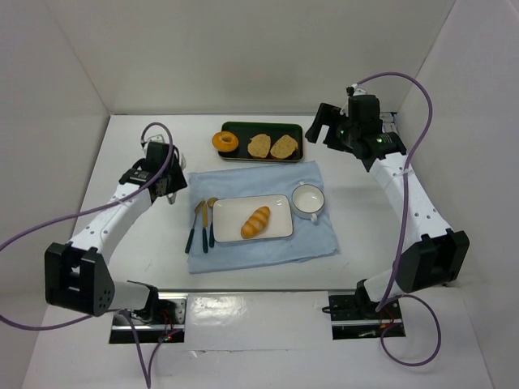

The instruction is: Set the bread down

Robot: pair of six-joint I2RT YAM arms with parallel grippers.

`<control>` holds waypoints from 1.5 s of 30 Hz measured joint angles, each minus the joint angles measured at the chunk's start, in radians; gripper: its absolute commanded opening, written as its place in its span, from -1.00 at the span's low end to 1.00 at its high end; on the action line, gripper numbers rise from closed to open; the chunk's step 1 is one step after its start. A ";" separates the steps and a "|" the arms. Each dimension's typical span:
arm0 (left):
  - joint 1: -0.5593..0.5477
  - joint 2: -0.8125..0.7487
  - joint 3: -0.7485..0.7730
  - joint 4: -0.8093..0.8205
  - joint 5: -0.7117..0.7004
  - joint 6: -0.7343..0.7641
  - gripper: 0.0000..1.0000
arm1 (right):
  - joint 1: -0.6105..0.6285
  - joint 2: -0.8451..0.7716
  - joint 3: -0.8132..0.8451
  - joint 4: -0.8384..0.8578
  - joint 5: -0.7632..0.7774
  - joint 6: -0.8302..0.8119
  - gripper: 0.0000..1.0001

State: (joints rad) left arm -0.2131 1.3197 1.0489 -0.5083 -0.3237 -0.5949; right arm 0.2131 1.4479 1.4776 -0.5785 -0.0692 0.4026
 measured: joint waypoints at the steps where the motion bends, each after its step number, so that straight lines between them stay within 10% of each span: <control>1: 0.014 0.016 -0.003 0.011 0.000 0.004 0.21 | 0.000 0.000 0.000 0.000 0.000 0.000 1.00; 35: 0.203 0.460 0.032 0.163 0.095 0.021 0.19 | -0.003 -0.004 0.009 -0.012 0.009 0.000 1.00; 45: 0.203 0.496 0.080 0.179 0.143 0.067 0.81 | -0.008 -0.034 0.001 -0.016 0.027 0.000 1.00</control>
State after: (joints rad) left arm -0.0101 1.8156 1.1290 -0.3294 -0.1810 -0.5282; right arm 0.2047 1.4139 1.4788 -0.5941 -0.0418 0.4023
